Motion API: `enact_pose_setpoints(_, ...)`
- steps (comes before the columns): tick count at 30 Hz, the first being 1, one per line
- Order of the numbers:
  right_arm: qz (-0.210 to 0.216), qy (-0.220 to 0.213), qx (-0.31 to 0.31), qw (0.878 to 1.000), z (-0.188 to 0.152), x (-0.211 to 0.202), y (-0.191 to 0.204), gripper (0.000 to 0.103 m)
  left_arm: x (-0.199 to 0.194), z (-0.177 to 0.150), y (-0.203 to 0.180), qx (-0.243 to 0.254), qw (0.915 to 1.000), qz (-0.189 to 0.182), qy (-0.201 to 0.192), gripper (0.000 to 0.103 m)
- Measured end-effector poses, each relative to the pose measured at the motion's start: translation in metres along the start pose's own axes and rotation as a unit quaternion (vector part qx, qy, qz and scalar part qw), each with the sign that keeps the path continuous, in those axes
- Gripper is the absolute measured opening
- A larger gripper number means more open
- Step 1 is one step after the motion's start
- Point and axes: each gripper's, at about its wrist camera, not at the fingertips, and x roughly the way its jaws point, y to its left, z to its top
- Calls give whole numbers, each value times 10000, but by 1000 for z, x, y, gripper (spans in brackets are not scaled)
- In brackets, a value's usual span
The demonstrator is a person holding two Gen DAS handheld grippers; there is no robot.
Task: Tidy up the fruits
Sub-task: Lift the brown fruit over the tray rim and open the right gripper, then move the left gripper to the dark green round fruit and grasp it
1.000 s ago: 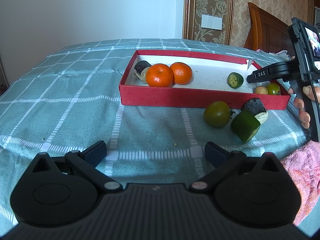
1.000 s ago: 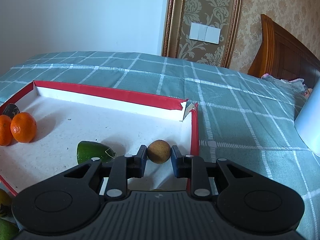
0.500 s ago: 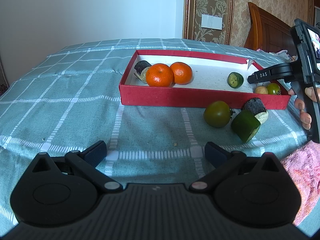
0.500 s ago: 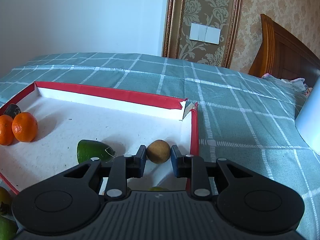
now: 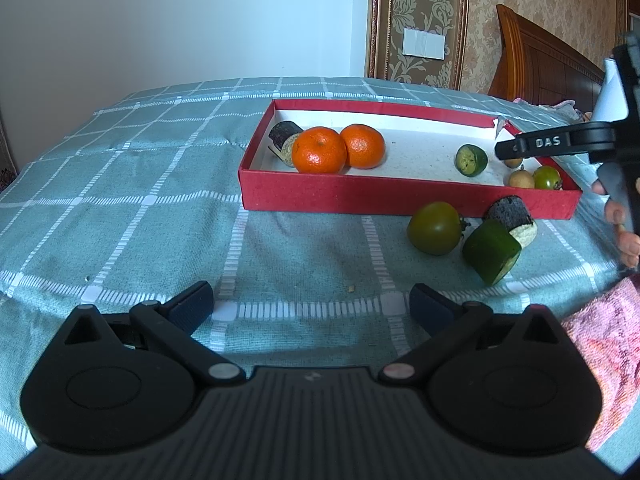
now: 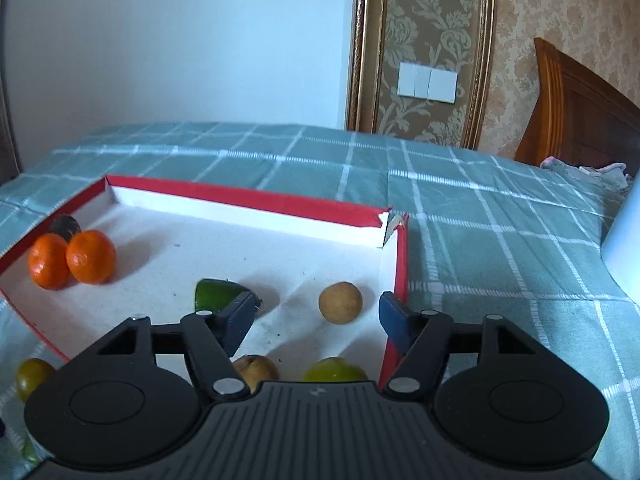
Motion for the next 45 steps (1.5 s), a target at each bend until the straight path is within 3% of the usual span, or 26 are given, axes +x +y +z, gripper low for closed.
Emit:
enact_pose_setpoints(4,62,-203,207,9996,-2,-18,-6,69,0,0,0,1,10000,4,-4,103)
enact_pose_setpoints(8,237,-384,682,9967,-10,-39,-19,81,-2,-1,0,38,10000,9,-72,103)
enact_pose_setpoints(12,324,-469,883,9945,-17,-51,-25,82,-7,0,-5,61,9994,205,-263,103)
enact_pose_setpoints(20,351,-323,811,9956,-23,-47,-20,82,-4,21,-8,-861,9942,-632,-136,103)
enact_pose_setpoints(26,336,-252,566,9975,-28,-45,-8,82,10,37,-12,-1054,9941,-240,-54,103)
enact_pose_setpoints(39,246,-270,108,9993,-30,-45,9,82,31,51,-20,-1100,9934,-192,258,103)
enact_pose_setpoints(45,238,-233,56,9994,-31,-44,11,82,35,56,-31,-830,9957,-226,344,103)
